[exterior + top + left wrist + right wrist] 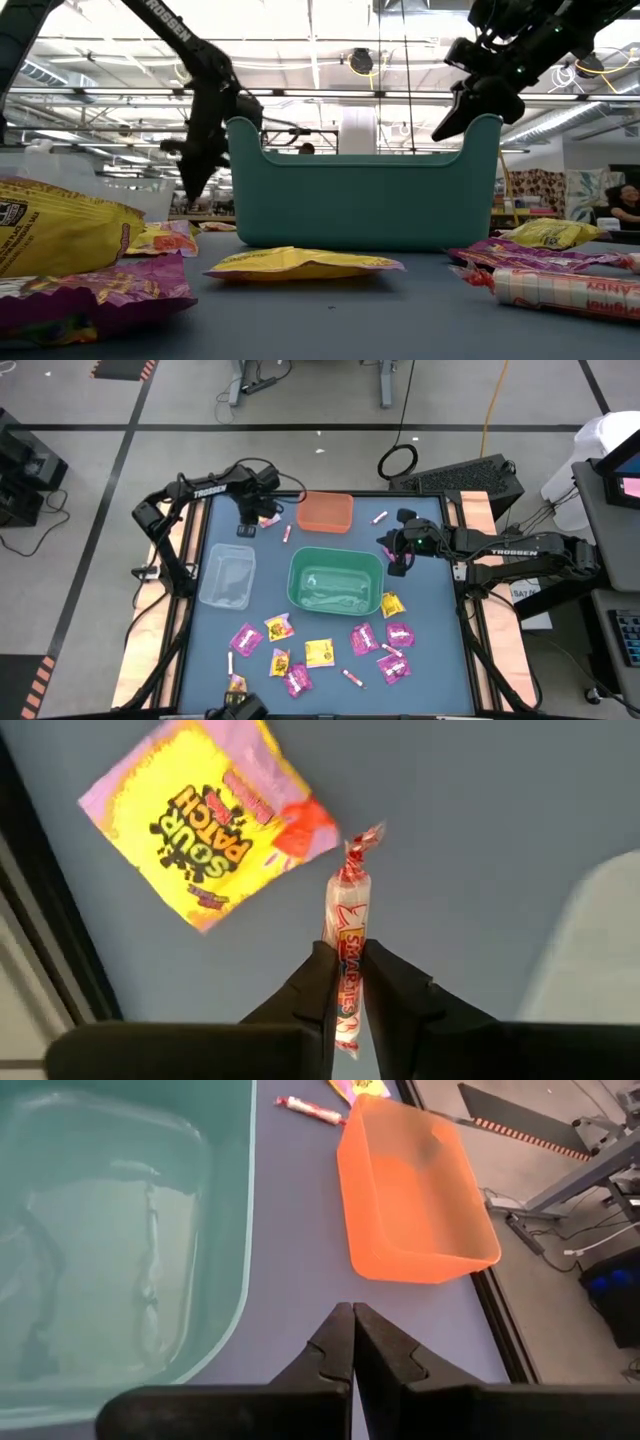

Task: Sort candy
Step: Put the orange candy into the transparent bin

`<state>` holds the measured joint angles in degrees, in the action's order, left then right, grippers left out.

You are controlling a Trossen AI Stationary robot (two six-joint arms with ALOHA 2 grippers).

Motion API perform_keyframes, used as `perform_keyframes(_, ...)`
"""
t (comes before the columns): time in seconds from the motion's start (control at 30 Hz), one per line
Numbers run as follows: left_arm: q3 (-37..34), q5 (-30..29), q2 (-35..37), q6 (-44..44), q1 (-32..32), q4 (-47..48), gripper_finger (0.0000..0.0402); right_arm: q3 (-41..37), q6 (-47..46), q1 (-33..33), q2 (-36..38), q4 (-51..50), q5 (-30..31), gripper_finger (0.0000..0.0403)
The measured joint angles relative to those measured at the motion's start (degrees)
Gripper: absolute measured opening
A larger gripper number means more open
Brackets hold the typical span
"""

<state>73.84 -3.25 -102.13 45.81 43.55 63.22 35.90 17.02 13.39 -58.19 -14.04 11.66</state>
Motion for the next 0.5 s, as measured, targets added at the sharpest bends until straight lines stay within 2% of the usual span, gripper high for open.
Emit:
perform_keyframes(0.23,9.69,0.87,0.0,-10.36,-2.97,6.33,0.0049,0.0,-1.4,0.02,0.0,4.67,-0.25,0.0)
perform_keyframes(0.4,15.98,0.88,0.0,-14.52,-6.13,7.0,0.0049,-0.26,-5.0,0.02,0.0,9.02,-6.94,0.0)
perform_keyframes(0.5,20.17,0.92,0.0,-16.83,-8.46,7.59,0.0049,-2.89,-8.14,0.0,0.0,15.76,-10.08,0.0)
